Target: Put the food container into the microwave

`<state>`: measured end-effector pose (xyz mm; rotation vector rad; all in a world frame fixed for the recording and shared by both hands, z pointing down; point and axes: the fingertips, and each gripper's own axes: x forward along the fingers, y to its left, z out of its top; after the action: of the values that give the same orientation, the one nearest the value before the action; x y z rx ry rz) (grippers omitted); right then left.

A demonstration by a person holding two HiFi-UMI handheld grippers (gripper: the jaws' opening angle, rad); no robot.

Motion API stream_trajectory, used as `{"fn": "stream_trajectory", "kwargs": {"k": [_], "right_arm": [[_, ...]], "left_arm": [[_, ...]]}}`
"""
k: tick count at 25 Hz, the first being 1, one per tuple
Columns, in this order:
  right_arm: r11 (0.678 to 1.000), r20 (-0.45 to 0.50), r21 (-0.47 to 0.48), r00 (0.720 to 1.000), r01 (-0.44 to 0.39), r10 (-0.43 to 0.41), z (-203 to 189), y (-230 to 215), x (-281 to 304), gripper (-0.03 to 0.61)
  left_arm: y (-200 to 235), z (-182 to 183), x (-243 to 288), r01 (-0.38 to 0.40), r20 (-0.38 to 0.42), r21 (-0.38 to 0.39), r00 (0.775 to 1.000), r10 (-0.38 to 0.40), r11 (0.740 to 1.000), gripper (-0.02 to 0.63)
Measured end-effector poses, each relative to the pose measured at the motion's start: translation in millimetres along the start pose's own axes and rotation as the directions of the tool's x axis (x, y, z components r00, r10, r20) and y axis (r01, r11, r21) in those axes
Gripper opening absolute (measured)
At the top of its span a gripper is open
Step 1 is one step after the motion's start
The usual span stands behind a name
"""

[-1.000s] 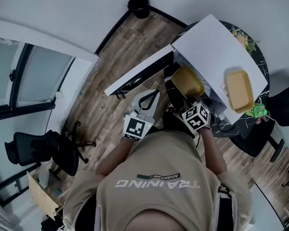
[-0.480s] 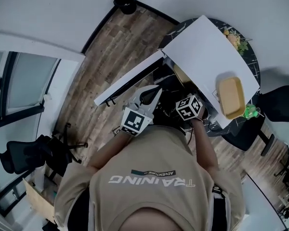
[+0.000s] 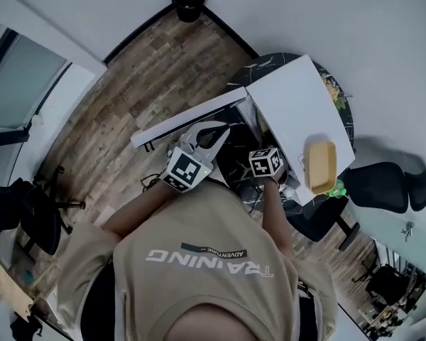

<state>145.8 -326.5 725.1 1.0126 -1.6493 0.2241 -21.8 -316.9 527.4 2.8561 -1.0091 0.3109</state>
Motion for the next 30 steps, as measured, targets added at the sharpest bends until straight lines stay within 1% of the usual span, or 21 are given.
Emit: {"fn": "stream_trajectory", "kwargs": {"k": [5, 8, 12, 18, 19, 21, 25, 30], "right_arm": [[0.999, -0.019, 0.042, 1.000, 0.018, -0.017, -2, -8, 10, 0.018], [0.999, -0.031, 0.045, 0.999, 0.017, -0.016, -2, -8, 14, 0.018], [0.999, -0.067, 0.010, 0.997, 0.032, -0.031, -5, -10, 18, 0.018], [0.996, -0.075, -0.008, 0.994, 0.083, -0.084, 1, -21, 27, 0.020], [0.996, -0.073, -0.009, 0.993, 0.090, -0.091, 2, -21, 28, 0.026], [0.994, -0.063, -0.011, 0.992, 0.110, -0.110, 4, -20, 24, 0.107], [0.987, -0.028, -0.017, 0.986, 0.161, -0.161, 7, -14, 6, 0.107], [0.984, 0.032, 0.006, 0.984, 0.177, -0.177, 4, 9, -20, 0.107]], "left_arm": [[3, -8, -2, 0.005, -0.010, -0.025, 1.000, -0.005, 1.000, 0.003], [8, -5, -6, 0.004, -0.003, -0.013, 1.000, -0.004, 1.000, 0.003], [14, -5, -10, 0.004, -0.003, -0.022, 1.000, -0.004, 1.000, 0.003], [19, -8, -20, -0.005, 0.003, -0.040, 1.000, 0.005, 0.999, 0.003], [18, -9, -21, -0.005, 0.003, -0.042, 1.000, 0.005, 0.999, 0.003], [16, -11, -23, -0.004, 0.003, -0.044, 1.000, 0.005, 0.999, 0.003], [13, -2, -23, 0.018, 0.013, -0.028, 1.000, -0.017, 0.999, 0.003], [0, 3, -17, 0.063, 0.015, -0.009, 0.998, -0.063, 0.998, 0.003]]}}
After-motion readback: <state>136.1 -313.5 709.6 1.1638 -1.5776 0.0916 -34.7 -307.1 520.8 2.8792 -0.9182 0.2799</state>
